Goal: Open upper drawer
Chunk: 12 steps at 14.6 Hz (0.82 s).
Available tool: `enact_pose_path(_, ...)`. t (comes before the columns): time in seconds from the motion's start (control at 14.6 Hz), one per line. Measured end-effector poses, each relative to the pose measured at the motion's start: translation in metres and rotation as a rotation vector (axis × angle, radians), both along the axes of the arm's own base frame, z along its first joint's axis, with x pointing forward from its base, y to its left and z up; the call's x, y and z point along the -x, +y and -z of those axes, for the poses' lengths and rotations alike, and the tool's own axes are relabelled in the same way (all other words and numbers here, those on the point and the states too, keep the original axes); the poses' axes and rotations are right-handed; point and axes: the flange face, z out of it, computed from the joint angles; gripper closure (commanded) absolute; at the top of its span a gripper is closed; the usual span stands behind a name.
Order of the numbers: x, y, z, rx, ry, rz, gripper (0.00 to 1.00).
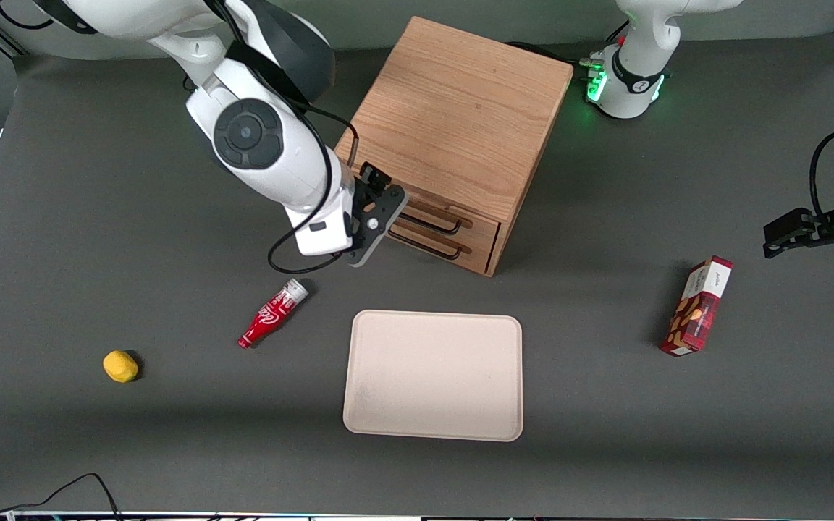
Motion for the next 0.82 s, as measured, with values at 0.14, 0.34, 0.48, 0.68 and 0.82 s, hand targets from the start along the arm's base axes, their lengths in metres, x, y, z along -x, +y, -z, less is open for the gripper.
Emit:
enact_pose_path(0.14, -0.004, 0.003, 0.014, -0.019, 0.007, -0.046, 0.00)
enact_pose_path(0.34, -0.005, 0.011, 0.025, -0.054, 0.020, -0.059, 0.00)
enact_pose_path(0.48, -0.005, 0.015, 0.031, -0.069, 0.026, -0.061, 0.00)
enact_pose_path(0.68, -0.003, 0.027, 0.043, -0.095, 0.026, -0.069, 0.00)
enact_pose_path(0.82, 0.000, 0.035, 0.054, -0.109, 0.020, -0.071, 0.00)
